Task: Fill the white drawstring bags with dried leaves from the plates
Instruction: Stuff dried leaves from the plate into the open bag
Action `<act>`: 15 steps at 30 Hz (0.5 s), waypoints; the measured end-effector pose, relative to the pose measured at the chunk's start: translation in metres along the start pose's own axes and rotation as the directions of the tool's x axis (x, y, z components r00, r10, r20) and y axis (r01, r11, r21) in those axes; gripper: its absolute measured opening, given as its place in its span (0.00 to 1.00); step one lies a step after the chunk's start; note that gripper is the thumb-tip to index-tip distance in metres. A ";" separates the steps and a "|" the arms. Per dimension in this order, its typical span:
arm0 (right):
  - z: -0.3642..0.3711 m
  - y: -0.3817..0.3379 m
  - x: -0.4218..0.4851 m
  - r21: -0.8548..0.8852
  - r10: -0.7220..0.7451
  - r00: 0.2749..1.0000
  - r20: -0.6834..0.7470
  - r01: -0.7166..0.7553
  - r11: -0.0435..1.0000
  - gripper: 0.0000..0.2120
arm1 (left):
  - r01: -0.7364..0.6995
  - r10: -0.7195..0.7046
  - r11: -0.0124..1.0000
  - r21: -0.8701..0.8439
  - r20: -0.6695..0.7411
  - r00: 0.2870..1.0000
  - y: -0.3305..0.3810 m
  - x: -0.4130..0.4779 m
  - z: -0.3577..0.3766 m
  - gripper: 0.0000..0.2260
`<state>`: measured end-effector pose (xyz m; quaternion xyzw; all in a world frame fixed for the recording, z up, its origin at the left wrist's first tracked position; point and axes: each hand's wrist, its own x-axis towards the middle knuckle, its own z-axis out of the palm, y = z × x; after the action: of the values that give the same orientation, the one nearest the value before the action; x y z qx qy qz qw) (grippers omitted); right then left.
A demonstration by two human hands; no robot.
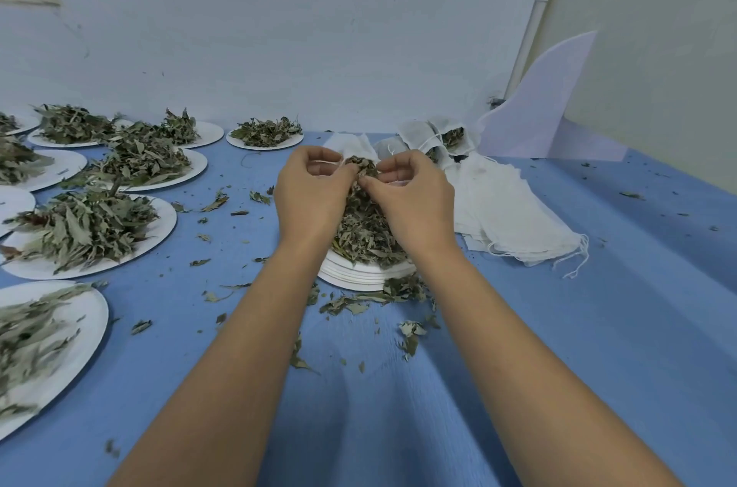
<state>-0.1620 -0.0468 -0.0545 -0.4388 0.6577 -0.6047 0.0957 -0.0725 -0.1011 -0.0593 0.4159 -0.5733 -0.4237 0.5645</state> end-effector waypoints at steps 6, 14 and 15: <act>0.001 0.001 0.000 0.107 0.002 0.999 -0.054 0.004 0.994 0.05 | -0.023 0.020 0.999 0.022 0.149 0.989 0.000 -0.004 0.003 0.13; -0.003 -0.009 0.003 0.277 0.029 0.994 0.107 -0.058 0.959 0.12 | 0.058 -0.044 0.995 -0.084 0.164 0.986 -0.005 0.002 -0.003 0.11; -0.003 -0.008 0.003 0.255 0.013 0.998 0.069 -0.030 0.967 0.11 | 0.075 -0.057 0.990 -0.119 0.146 0.988 -0.005 0.002 -0.003 0.10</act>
<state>-0.1623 -0.0453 -0.0457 -0.4355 0.5755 -0.6684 0.1799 -0.0694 -0.1046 -0.0630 0.3677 -0.5706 -0.5056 0.5325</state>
